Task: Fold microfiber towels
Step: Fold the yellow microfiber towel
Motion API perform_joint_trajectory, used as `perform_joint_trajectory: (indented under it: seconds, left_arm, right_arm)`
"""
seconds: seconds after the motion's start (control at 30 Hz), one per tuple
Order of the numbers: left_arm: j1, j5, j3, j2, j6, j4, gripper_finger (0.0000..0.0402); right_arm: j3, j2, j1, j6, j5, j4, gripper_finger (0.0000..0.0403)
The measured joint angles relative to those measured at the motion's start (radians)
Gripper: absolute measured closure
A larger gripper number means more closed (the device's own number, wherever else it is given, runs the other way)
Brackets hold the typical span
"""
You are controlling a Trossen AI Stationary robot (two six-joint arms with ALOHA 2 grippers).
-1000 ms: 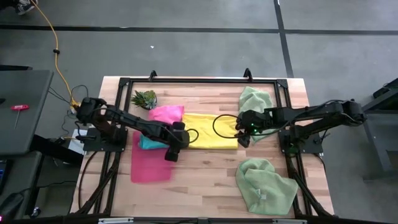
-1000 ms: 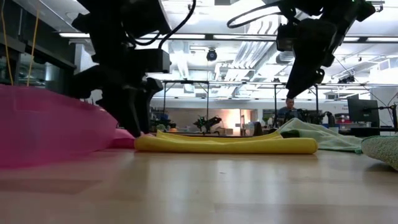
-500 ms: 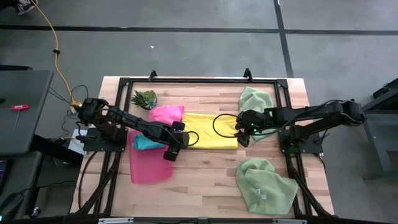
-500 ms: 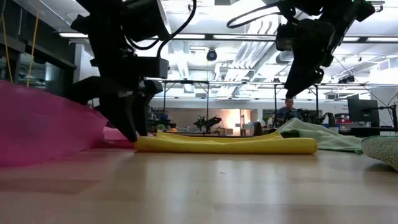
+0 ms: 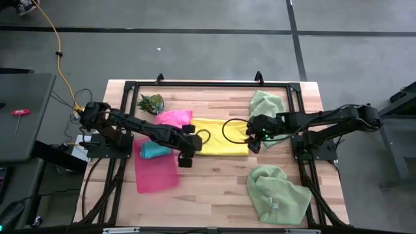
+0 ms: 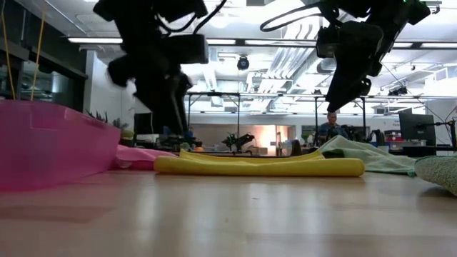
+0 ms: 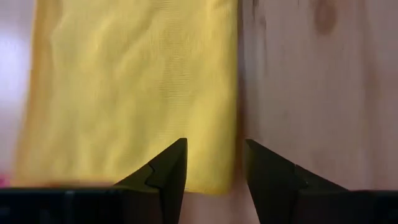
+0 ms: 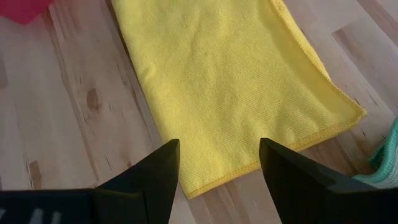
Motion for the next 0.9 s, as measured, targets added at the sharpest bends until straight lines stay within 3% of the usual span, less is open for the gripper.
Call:
perform_joint_trajectory:
  seconds: [0.13,0.23,0.37,0.53,0.77,0.9]
  left_arm:
    - [0.0,0.168,0.045,0.0,-0.282,-0.152,0.0258]
    - [-0.024,0.236,0.049,0.0,-0.365,-0.271,0.0258]
    - [-0.074,0.242,0.049,0.0,-0.381,-0.376,0.0258]
    - [-0.119,0.258,0.049,0.0,-0.426,-0.389,0.0258]
    - [-0.163,0.426,0.049,0.0,-0.436,-0.507,0.0258]
    - [-0.186,0.433,0.049,0.0,-0.435,-0.521,0.0258]
  right_arm:
    - [0.0,0.0,0.0,0.0,0.0,-0.001,0.019]
    - [0.0,0.0,0.0,-0.001,0.0,0.0,0.019]
    - [0.0,0.0,0.0,-0.003,0.0,0.0,0.019]
    - [0.0,0.0,0.0,-0.003,0.0,0.0,0.019]
    - [0.0,0.0,0.0,-0.003,0.008,0.0,0.019]
    - [0.0,0.0,0.0,-0.003,0.02,0.0,0.019]
